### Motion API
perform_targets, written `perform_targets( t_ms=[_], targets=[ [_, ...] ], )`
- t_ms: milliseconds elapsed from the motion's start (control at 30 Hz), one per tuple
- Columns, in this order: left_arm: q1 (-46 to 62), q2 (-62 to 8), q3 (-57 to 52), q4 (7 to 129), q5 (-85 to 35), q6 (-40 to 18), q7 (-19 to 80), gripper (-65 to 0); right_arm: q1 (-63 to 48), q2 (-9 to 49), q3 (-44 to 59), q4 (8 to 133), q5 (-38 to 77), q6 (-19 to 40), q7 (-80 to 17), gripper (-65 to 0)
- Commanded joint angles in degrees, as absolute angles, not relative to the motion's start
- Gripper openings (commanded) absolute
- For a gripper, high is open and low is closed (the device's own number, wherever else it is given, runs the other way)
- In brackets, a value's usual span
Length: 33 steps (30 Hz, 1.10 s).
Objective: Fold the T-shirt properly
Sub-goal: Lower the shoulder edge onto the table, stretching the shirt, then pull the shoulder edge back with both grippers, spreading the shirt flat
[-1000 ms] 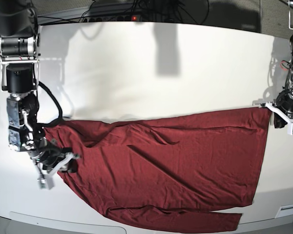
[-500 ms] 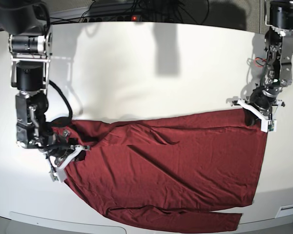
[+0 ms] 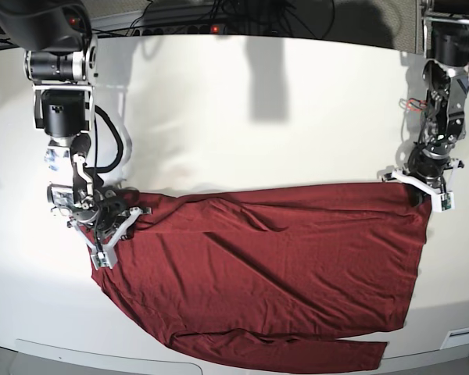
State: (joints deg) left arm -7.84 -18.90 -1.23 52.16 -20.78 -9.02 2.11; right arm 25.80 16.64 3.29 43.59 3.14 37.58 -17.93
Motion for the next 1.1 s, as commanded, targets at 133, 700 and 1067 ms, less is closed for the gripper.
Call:
perform_targets(
  t_ms=[133,700,1067],
  targets=[
    [-5.9,-20.1,-1.5,51.5,-20.4,-8.4,4.6,-65.0,26.3,18.3,3.4,44.1,2.9,40.0,-18.5,-65.0],
    [12.0,-22.3,-2.3,63.4,-17.3,-8.5,4.5,-65.0,5.1,22.2,3.4,58.9,5.2,40.0,-13.9,-65.0],
    [27.6,-22.2,-14.1,74.4,-17.4,-8.6,4.0,-65.0,-13.5,23.7,8.2,73.1,9.5,40.0,-12.1,-65.0]
  ],
)
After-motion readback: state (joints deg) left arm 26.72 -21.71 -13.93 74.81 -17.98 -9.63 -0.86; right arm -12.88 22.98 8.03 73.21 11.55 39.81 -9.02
